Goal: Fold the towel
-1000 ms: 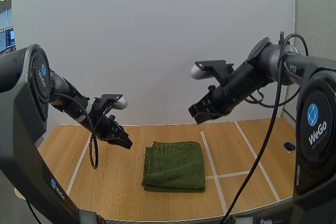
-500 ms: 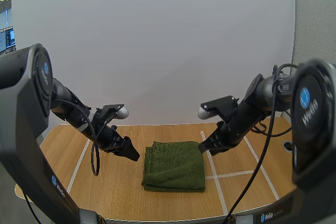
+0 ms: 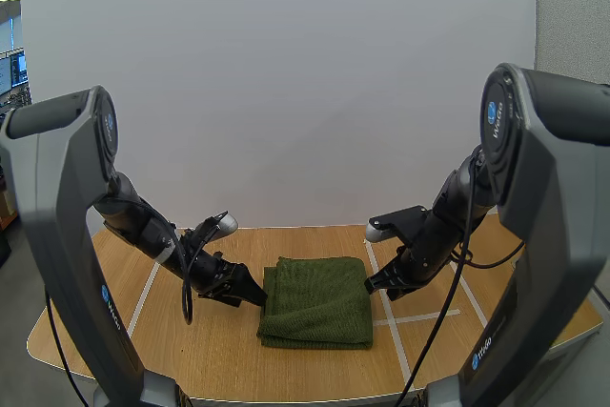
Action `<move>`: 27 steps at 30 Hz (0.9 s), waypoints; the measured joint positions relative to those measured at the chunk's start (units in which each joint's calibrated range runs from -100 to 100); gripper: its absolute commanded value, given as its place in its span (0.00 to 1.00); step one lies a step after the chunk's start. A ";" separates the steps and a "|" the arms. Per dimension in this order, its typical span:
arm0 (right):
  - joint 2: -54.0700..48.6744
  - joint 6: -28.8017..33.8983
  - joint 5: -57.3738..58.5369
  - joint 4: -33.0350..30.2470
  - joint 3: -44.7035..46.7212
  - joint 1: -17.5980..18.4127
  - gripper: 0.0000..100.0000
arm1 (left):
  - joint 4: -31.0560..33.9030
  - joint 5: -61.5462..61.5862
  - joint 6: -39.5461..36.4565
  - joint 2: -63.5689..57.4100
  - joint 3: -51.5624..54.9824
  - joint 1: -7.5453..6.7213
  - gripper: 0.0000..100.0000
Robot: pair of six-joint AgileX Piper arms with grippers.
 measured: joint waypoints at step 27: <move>8.12 -9.55 -4.33 15.37 -0.12 1.77 0.00 | -11.58 4.46 2.93 7.79 -2.53 0.10 1.00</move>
